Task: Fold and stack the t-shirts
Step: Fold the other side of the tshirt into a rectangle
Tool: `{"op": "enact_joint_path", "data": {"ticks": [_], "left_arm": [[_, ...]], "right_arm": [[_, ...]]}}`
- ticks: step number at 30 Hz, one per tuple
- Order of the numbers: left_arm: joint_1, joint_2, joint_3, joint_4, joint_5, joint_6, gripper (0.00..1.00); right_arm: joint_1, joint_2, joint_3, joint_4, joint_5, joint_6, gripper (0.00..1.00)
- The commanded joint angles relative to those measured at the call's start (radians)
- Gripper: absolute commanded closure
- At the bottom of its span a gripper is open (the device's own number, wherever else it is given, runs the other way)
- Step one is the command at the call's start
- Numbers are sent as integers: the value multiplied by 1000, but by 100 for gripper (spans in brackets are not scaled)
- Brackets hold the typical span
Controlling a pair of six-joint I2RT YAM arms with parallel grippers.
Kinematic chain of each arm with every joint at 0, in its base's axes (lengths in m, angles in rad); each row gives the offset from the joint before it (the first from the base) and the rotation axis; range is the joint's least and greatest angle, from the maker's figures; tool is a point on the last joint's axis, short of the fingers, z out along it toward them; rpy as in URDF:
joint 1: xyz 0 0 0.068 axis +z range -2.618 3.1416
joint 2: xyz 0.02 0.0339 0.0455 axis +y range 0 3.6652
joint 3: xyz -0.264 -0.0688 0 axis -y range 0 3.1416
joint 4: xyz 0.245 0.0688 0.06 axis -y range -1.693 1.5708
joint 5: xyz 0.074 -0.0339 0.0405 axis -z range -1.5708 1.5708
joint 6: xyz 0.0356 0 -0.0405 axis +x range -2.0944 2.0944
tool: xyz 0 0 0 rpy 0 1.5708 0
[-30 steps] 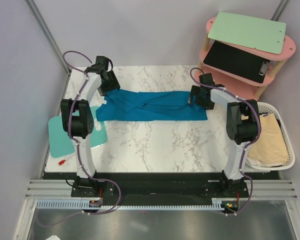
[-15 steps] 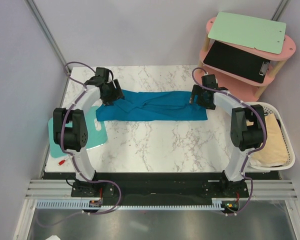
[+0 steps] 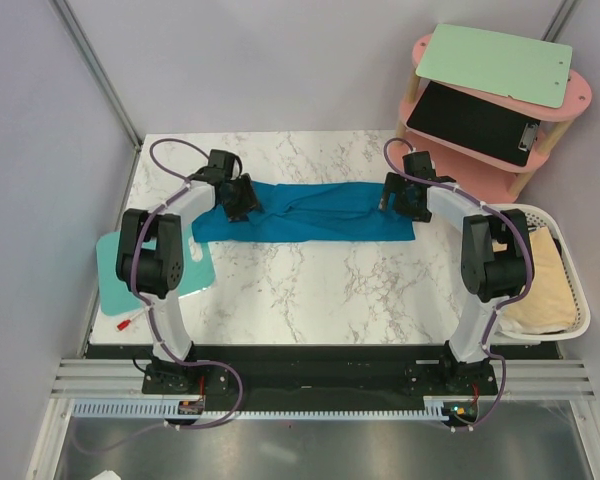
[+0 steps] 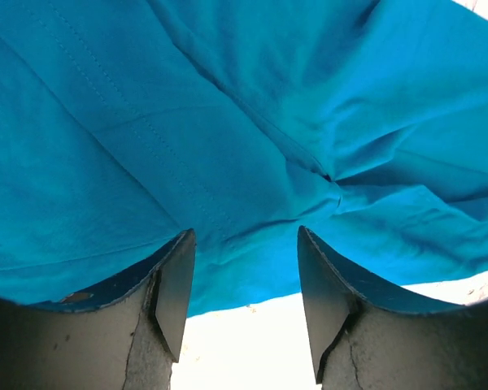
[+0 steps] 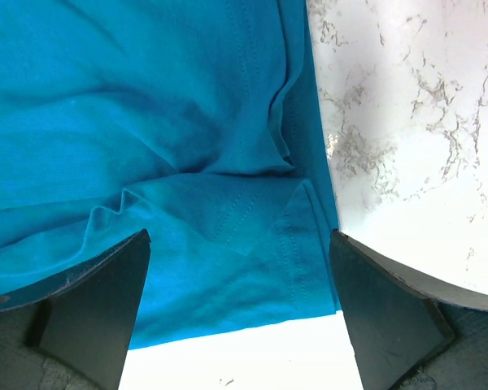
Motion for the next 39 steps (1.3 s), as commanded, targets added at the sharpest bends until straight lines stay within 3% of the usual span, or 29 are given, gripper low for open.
{"op": "enact_joint_path", "data": {"ticks": [1,7,9,13,24,32,33,34,35,36,38,39], "left_arm": [[-4,20,1,48,9,-33,41],[-9,37,-5,46,-16,-42,46],[-9,49,1,45,-16,-41,58],[-9,68,18,46,-20,-44,98],[-9,-64,54,45,-68,-45,98],[-9,50,212,39,-33,-51,98],[-9,73,267,34,-20,-50,96],[-9,124,298,26,-13,-45,66],[-9,149,332,5,-5,-39,51],[-9,166,387,-7,4,-33,29],[-10,169,403,-14,-2,-22,15],[-15,154,391,-12,-19,-16,1]], "right_arm": [[-1,-24,-2,30,-6,1,2],[-1,-16,-1,30,-9,4,2],[-1,-14,-2,31,-11,4,2],[-1,-16,-4,31,-11,6,2],[-1,-19,-9,39,-20,9,2],[-1,-10,-12,44,-19,6,2],[-3,-5,-12,45,-17,6,2],[-1,-5,-12,45,-17,6,2],[-1,-5,-18,56,-20,4,2],[-1,-8,-21,59,-22,3,2],[0,-16,-29,71,-28,-5,2],[0,-30,-32,74,-31,-8,2]]}}
